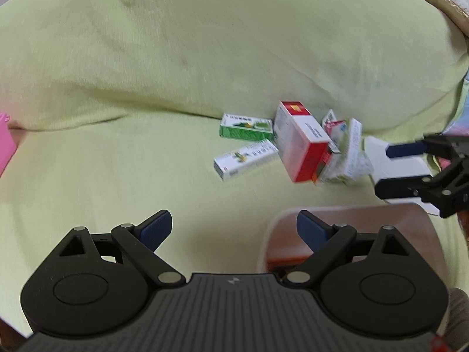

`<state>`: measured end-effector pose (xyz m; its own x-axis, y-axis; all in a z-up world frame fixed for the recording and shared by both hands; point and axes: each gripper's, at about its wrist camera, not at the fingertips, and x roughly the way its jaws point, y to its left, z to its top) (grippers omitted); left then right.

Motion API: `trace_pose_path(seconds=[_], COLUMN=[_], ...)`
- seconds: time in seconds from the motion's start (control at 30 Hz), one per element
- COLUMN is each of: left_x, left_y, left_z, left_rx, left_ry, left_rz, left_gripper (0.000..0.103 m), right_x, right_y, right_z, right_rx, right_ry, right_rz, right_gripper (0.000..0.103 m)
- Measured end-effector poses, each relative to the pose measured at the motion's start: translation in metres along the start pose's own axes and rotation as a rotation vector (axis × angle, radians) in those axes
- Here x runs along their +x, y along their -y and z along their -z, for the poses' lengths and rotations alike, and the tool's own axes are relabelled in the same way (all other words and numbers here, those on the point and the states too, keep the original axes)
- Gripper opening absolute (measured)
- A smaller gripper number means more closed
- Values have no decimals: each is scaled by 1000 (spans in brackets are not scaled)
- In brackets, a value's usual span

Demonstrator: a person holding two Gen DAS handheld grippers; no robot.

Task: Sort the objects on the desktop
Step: 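Raise the right gripper and move it to the green-and-white spray box, then close the right gripper on the green-and-white spray box and lift it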

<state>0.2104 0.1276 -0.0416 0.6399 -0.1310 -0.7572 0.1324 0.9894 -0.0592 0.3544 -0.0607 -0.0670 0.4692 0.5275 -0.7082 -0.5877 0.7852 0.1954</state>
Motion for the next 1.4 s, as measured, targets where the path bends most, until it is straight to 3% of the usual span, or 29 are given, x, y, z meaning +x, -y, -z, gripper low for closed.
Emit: trace_pose_path(seconds=[0.33, 0.4, 0.6, 0.7, 0.9, 1.17, 1.27, 1.4], left_x=[59, 71, 102, 118, 141, 155, 162, 173], left_y=[-39, -44, -53, -58, -64, -65, -64, -63], left_z=[-32, -38, -43, -48, -59, -56, -56, -63], left_rx=[78, 79, 91, 118, 123, 109, 115, 162], left_ry=[26, 20, 18, 12, 21, 17, 13, 28], left_rz=[16, -4, 42, 54, 67, 93, 102, 112], left_gripper=[93, 93, 93, 93, 93, 93, 93, 93], right_x=[99, 127, 192, 211, 239, 273, 278, 269], right_y=[17, 21, 44, 53, 60, 55, 51, 49], right_z=[-77, -90, -117, -119, -115, -106, -95, -86], right_rx=[-335, -402, -483, -500, -572, -716, -784, -786], right_ry=[-92, -140, -273, -330, -444, -572, -589, -562], right_rz=[39, 54, 50, 33, 40, 150, 202, 198], right_gripper=[88, 76, 65, 59, 57, 49, 48, 49])
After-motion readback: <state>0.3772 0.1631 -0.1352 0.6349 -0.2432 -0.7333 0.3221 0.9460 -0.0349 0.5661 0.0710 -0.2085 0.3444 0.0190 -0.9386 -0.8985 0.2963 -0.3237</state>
